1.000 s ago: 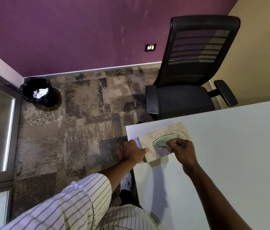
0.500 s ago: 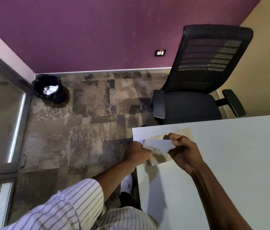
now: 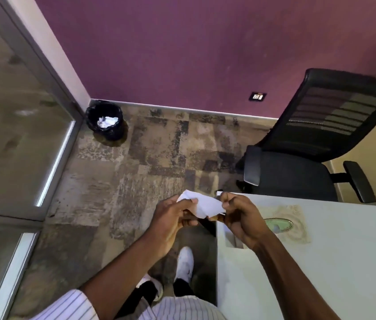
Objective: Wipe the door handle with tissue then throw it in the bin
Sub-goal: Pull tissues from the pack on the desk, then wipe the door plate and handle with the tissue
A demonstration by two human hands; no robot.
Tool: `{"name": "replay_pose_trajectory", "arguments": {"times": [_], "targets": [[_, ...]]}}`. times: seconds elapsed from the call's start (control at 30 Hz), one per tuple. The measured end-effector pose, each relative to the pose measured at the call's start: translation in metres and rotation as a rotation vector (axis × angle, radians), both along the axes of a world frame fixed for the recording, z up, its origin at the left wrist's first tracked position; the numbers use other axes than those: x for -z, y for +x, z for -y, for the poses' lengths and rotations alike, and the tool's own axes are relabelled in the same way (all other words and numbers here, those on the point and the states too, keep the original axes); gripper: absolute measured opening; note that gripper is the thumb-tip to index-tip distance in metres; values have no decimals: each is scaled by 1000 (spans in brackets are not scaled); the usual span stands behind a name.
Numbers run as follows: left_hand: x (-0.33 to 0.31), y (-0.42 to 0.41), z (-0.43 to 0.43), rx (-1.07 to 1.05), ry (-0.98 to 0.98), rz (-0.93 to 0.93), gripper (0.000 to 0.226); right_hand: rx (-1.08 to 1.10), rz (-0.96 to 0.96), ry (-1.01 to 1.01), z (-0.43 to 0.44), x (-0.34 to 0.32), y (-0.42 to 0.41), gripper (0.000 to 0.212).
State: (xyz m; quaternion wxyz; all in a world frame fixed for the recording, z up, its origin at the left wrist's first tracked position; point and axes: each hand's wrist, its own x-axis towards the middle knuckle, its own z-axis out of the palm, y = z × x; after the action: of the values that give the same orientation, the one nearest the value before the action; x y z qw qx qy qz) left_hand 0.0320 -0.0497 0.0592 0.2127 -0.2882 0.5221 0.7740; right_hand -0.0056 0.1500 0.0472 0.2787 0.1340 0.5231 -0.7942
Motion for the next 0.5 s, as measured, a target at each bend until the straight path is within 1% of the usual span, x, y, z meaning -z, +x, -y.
{"name": "replay_pose_trajectory", "arguments": {"times": [0.07,0.2,0.27,0.33,0.4,0.47,0.5], "targets": [[0,8,28,-59,-91,-43,18,-82,-51,40,26,-4,1,10],[-4,30,86,-168,-209,-102,12,-187,-149,232,87,-8,6,17],[-9,43,115,-199,-286,-135,17,-239,-219,291,122,-10,9,12],[-12,56,145,-247,-380,-153,21,-279,-280,307,159,-13,12,9],[-16,68,173,-319,-446,-146,21,-316,-339,289,196,-18,17,17],[-24,80,198,-406,-448,-124,16,-369,-404,279,232,-22,21,24],[-27,85,210,-446,-439,-116,13,-399,-431,288,248,-23,23,23]]}}
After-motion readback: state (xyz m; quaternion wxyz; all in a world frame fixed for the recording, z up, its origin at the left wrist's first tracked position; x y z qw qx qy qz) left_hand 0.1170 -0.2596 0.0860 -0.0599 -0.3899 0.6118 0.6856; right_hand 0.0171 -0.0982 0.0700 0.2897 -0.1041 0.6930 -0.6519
